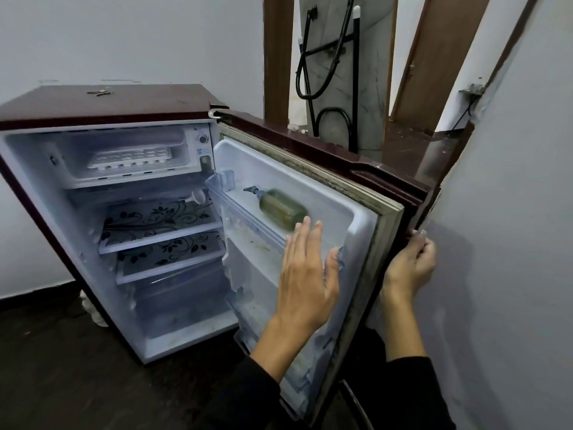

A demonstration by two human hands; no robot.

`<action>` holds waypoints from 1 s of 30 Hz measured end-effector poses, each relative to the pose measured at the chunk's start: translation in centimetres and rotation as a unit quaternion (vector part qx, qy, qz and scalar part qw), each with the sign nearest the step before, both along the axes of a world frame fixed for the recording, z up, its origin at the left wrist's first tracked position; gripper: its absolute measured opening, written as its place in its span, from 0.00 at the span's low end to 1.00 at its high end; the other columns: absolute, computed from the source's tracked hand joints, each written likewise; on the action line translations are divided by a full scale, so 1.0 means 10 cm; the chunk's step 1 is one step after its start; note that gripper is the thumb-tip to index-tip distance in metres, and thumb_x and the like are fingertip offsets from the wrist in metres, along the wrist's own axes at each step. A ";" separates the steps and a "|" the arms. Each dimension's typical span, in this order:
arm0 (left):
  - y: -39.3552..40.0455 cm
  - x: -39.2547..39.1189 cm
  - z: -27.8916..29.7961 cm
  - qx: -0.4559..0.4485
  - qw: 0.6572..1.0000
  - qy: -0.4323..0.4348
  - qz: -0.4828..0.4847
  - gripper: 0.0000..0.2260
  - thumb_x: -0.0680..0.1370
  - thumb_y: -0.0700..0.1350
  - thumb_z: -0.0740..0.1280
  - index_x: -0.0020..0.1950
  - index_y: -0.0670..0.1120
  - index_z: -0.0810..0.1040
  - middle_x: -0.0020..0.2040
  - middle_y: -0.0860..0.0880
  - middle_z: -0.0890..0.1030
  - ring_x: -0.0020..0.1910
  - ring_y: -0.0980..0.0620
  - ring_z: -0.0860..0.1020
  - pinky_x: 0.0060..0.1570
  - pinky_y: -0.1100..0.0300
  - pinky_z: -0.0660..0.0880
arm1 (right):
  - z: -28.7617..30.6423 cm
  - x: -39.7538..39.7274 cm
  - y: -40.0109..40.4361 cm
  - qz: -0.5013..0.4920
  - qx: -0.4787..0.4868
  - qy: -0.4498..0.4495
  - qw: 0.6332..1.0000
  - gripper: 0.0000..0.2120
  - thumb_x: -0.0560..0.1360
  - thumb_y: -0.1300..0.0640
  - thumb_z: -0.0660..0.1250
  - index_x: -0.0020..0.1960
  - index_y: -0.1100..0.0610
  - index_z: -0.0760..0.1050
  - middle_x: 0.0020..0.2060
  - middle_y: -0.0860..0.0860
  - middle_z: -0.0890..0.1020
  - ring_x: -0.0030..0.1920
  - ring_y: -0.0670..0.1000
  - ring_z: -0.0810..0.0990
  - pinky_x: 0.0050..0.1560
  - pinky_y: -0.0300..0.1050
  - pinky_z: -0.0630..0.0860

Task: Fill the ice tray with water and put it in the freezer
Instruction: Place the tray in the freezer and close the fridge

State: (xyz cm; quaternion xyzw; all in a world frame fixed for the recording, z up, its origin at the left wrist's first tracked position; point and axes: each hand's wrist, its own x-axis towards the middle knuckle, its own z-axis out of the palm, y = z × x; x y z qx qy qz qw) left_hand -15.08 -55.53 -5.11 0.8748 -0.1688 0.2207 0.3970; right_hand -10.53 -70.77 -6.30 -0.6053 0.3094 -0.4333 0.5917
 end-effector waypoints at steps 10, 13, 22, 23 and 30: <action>0.55 -0.41 0.13 -0.081 0.994 -0.049 0.061 0.24 0.81 0.53 0.51 0.73 0.43 0.66 0.74 0.46 0.66 0.75 0.54 0.61 0.71 0.47 0.63 | -0.09 -0.56 0.78 0.070 -0.041 -0.035 0.996 0.15 0.82 0.51 0.57 0.40 0.55 0.72 0.27 0.44 0.69 0.27 0.42 0.65 0.31 0.42 0.64; 0.76 -0.49 0.24 -0.110 0.987 -0.088 0.076 0.22 0.81 0.50 0.52 0.71 0.41 0.69 0.71 0.45 0.70 0.72 0.51 0.66 0.68 0.47 0.67 | -0.13 -0.73 1.10 0.117 -0.062 -0.060 0.989 0.15 0.81 0.51 0.57 0.39 0.56 0.71 0.28 0.44 0.69 0.27 0.41 0.67 0.29 0.35 0.63; 1.56 -0.70 0.53 -0.101 0.962 -0.188 0.172 0.19 0.81 0.46 0.54 0.68 0.38 0.72 0.68 0.42 0.74 0.69 0.47 0.71 0.65 0.45 0.70 | -0.17 -1.07 2.07 0.255 -0.190 -0.162 0.934 0.10 0.80 0.52 0.57 0.45 0.55 0.74 0.40 0.49 0.77 0.41 0.49 0.78 0.43 0.45 0.74; 1.66 -0.71 0.54 -0.096 0.957 -0.197 0.187 0.19 0.81 0.45 0.54 0.67 0.38 0.72 0.67 0.41 0.74 0.68 0.46 0.71 0.65 0.43 0.70 | -0.15 -1.09 2.15 0.251 -0.204 -0.189 0.927 0.08 0.79 0.54 0.58 0.48 0.55 0.74 0.43 0.49 0.77 0.43 0.51 0.78 0.44 0.45 0.75; 2.34 -0.62 0.49 -0.038 0.931 -0.258 0.256 0.16 0.81 0.41 0.56 0.64 0.36 0.74 0.67 0.39 0.74 0.68 0.43 0.72 0.63 0.41 0.70 | -0.16 -0.77 2.80 0.262 -0.221 -0.190 0.920 0.14 0.78 0.55 0.59 0.59 0.62 0.73 0.63 0.52 0.71 0.63 0.53 0.73 0.57 0.61 0.73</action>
